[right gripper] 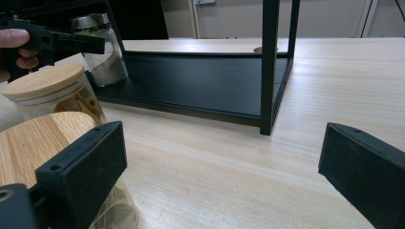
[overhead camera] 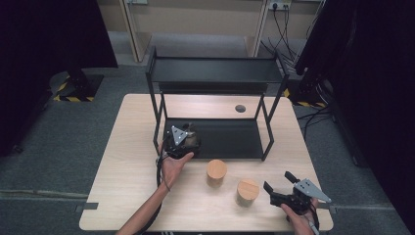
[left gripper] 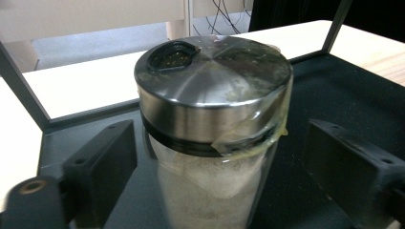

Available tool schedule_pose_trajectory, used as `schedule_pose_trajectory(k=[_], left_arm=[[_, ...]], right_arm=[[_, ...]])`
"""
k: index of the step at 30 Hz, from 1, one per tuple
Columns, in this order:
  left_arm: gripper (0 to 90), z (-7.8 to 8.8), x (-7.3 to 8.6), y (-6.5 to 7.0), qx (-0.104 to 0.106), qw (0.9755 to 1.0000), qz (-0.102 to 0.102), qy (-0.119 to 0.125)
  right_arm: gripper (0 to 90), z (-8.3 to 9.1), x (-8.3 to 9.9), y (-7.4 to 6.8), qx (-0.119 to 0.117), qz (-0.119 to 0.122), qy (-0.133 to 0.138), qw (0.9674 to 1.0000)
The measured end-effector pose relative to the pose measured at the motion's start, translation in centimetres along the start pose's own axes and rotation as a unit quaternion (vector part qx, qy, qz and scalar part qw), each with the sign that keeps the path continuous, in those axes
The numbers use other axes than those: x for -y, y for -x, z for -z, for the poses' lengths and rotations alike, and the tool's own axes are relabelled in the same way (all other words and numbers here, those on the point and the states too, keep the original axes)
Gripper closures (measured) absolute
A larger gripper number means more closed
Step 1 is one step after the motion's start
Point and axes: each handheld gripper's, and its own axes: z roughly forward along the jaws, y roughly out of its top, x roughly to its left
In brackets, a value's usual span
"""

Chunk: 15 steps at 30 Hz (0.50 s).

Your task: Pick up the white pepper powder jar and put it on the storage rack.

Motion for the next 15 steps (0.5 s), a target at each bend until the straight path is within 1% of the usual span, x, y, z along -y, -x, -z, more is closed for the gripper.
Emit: schedule_pose_trajectory(k=[2,3,6,8,9,15], left_arm=[[3.8,0.3,-0.1,0.3,-0.006,1.0000,0.005,-0.001],[2.8,0.4,-0.2,0.3,-0.006,1.0000,0.006,-0.001],[2.8,1.0,-0.2,0.4,-0.003,1.0000,0.006,-0.001],[2.6,1.4,-0.1,0.4,0.003,0.9999,0.010,0.001],[2.5,1.7,-0.1,0.4,0.004,1.0000,0.007,0.001],[2.5,2.7,0.3,0.5,0.015,0.9998,0.015,0.006]], right_arm=[[2.6,0.0,0.0,0.0,0.000,0.000,0.001,1.0000],[2.6,0.0,0.0,0.0,0.000,0.000,0.001,1.0000],[2.6,0.0,0.0,0.1,0.000,-0.002,0.001,1.0000],[2.6,0.1,0.0,0.1,0.000,-0.003,0.002,1.0000],[2.6,0.1,0.0,0.1,0.000,-0.003,0.003,1.0000],[2.6,0.2,0.0,0.1,0.001,-0.002,0.005,1.0000]])
